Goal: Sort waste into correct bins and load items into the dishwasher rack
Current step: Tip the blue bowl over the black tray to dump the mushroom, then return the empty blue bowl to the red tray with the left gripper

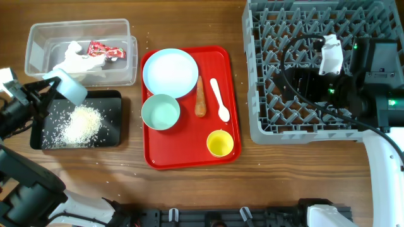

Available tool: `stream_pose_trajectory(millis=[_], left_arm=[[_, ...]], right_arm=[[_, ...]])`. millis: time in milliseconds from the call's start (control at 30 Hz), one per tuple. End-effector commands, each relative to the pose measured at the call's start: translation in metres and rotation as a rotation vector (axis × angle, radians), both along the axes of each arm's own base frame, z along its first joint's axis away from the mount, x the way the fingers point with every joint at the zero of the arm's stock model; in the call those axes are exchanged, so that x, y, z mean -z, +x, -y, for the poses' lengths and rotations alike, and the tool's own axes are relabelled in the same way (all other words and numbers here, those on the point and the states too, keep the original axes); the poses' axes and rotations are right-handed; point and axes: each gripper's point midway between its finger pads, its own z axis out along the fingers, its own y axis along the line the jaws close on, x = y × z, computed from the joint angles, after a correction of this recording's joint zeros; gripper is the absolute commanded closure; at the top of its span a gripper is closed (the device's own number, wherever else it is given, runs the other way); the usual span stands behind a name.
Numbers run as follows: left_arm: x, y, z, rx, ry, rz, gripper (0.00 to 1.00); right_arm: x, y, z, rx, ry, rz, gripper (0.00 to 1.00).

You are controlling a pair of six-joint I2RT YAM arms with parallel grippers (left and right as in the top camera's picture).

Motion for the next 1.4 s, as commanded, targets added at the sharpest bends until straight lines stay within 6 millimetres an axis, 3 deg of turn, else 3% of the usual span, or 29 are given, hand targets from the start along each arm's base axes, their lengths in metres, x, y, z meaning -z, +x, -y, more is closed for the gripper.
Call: stream_pose_trajectory(millis=[0, 67, 100, 200, 300, 400, 467, 567, 667, 767, 833, 933, 967, 1100, 1200, 1300, 1367], left_arm=[[0.000, 0.001, -0.009, -0.021, -0.022, -0.012, 0.96], [0.033, -0.005, -0.021, -0.036, 0.126, -0.148, 0.96], [0.039, -0.008, -0.022, -0.037, 0.137, -0.179, 0.96], [0.031, -0.013, -0.012, -0.031, 0.029, -0.206, 0.96], [0.039, -0.009, -0.019, -0.036, 0.071, -0.190, 0.96], [0.066, -0.004, -0.028, -0.033, 0.077, -0.228, 0.96], [0.079, -0.006, -0.023, -0.022, -0.021, -0.269, 0.96], [0.048, -0.007, -0.010, -0.010, -0.131, -0.102, 0.96], [0.062, -0.005, -0.015, 0.005, -0.041, -0.101, 0.96], [0.054, -0.010, -0.007, -0.001, -0.148, -0.154, 0.96], [0.048, -0.010, -0.002, 0.013, -0.122, -0.136, 0.96], [0.008, -0.020, 0.044, 0.144, 0.063, -0.003, 0.96], [-0.004, -0.031, 0.078, 0.263, 0.170, 0.023, 0.96], [-0.026, -0.056, 0.176, 0.592, 0.362, 0.105, 0.96], [-0.007, -0.061, 0.221, 0.725, 0.461, -0.058, 0.96], [0.039, -0.057, 0.227, 0.670, 0.708, -0.388, 0.96], [0.053, -0.061, 0.244, 0.667, 0.844, -0.467, 0.96]], right_arm=[[-0.004, 0.003, 0.001, -0.005, -0.008, 0.013, 0.00], [-0.004, 0.002, 0.001, -0.006, -0.010, 0.013, 0.00], [-0.004, 0.002, 0.001, -0.006, -0.010, 0.013, 0.00], [-0.004, 0.002, 0.001, -0.006, -0.009, 0.012, 0.00], [-0.004, 0.002, 0.001, -0.006, -0.009, 0.011, 0.00], [-0.004, 0.002, 0.001, -0.006, -0.010, 0.011, 0.00], [-0.004, 0.002, 0.001, -0.006, -0.010, 0.012, 0.00], [-0.004, 0.002, 0.001, -0.007, -0.010, 0.012, 0.00], [-0.004, 0.002, 0.001, -0.007, -0.010, 0.012, 0.00], [-0.004, 0.002, 0.001, -0.006, -0.010, 0.012, 0.00], [-0.004, 0.002, 0.001, -0.006, -0.009, 0.014, 0.00], [-0.005, 0.003, 0.001, -0.006, -0.009, 0.019, 0.00], [-0.005, 0.004, 0.001, -0.006, -0.009, 0.020, 0.01], [-0.004, 0.003, 0.001, -0.005, -0.009, 0.015, 0.00], [-0.004, 0.003, 0.001, -0.005, -0.008, 0.014, 0.00], [-0.004, 0.003, 0.001, -0.006, -0.009, 0.015, 0.00], [-0.004, 0.003, 0.001, -0.006, -0.010, 0.015, 0.00]])
